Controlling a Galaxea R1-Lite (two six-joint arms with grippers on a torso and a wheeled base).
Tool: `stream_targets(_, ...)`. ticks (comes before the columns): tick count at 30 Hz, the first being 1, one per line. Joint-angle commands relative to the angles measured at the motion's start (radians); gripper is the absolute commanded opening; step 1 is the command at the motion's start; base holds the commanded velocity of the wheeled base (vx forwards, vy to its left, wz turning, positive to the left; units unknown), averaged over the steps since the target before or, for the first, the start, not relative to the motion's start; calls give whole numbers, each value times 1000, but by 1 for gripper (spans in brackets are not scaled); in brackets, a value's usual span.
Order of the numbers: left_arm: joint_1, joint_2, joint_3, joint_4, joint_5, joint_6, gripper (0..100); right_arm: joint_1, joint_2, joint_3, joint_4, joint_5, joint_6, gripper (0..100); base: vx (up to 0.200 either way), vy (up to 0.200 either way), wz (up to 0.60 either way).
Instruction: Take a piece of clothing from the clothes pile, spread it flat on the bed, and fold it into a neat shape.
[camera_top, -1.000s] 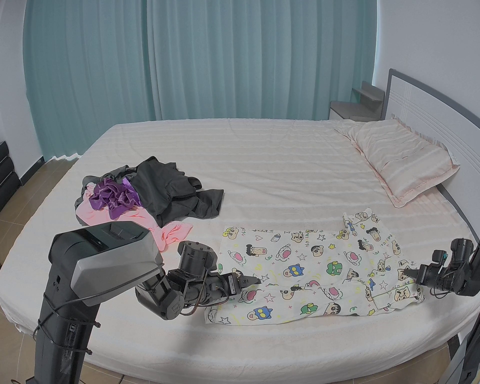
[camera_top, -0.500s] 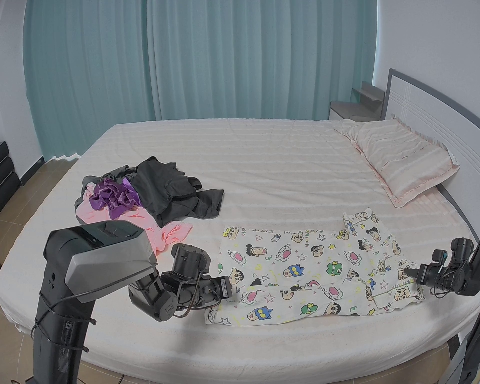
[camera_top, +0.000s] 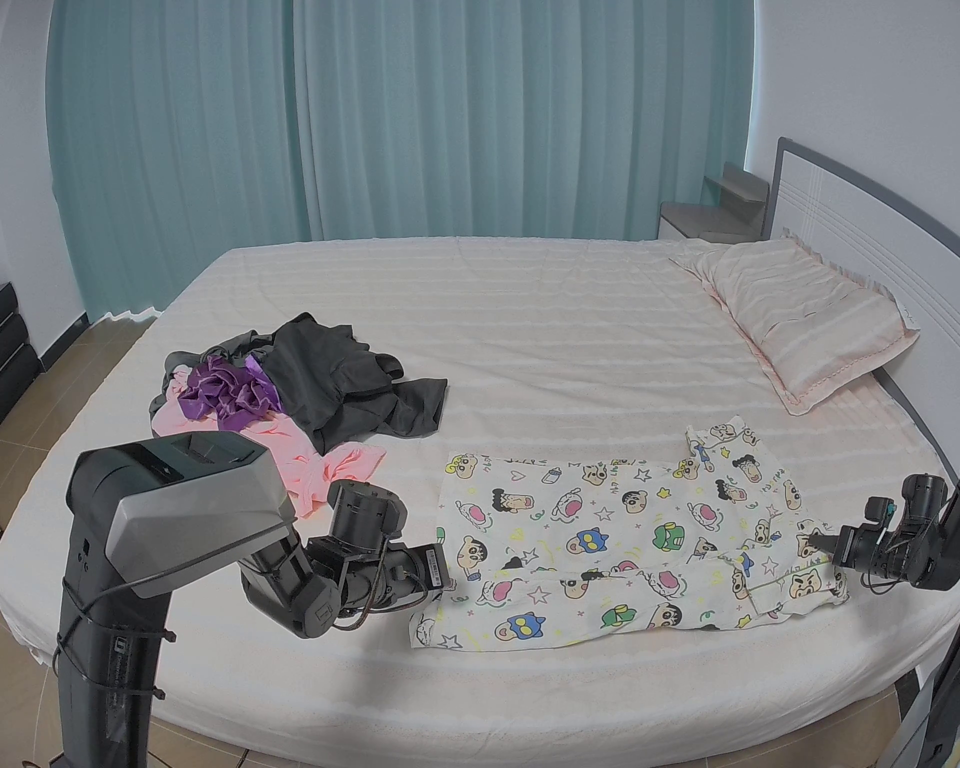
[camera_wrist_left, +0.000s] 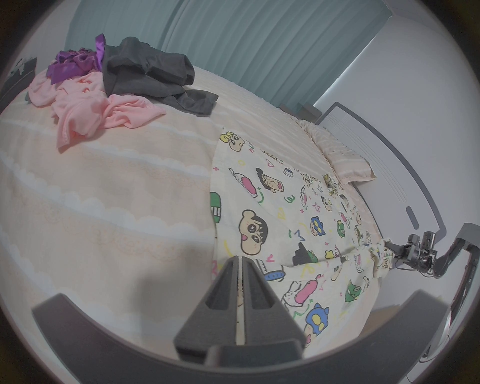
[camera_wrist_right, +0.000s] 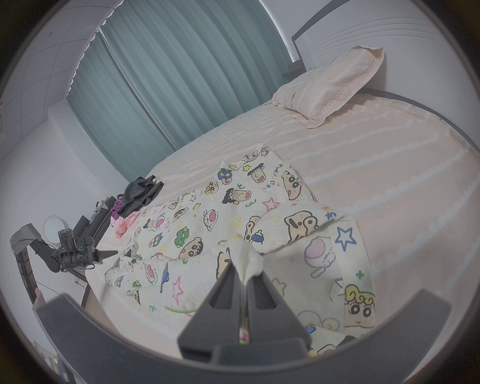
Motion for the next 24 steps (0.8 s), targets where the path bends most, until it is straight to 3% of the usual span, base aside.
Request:
stream_targets(1, 8, -6, 2, -3, 16, -1, 0, 2, 10, -20, -1, -1, 1, 0, 0, 0, 0)
stream_targets(10, 10, 1, 2, 0, 18, -4, 0, 29, 24, -63, 1, -10, 44, 0, 0, 0, 0)
stream_targets(16, 8, -24, -15, 2, 10, -42, 0, 37, 47, -75, 1, -51, 44, 0, 0, 0, 0)
stream_targets(22, -1, -55, -30, 26, -70, -160, 0, 38, 47, -77, 1, -48, 47, 0, 0, 0, 0)
stream_targets(24, 0, -72, -54, 99, -153, -206, 0, 44, 45, -75, 1, -48, 47, 0, 0, 0, 0)
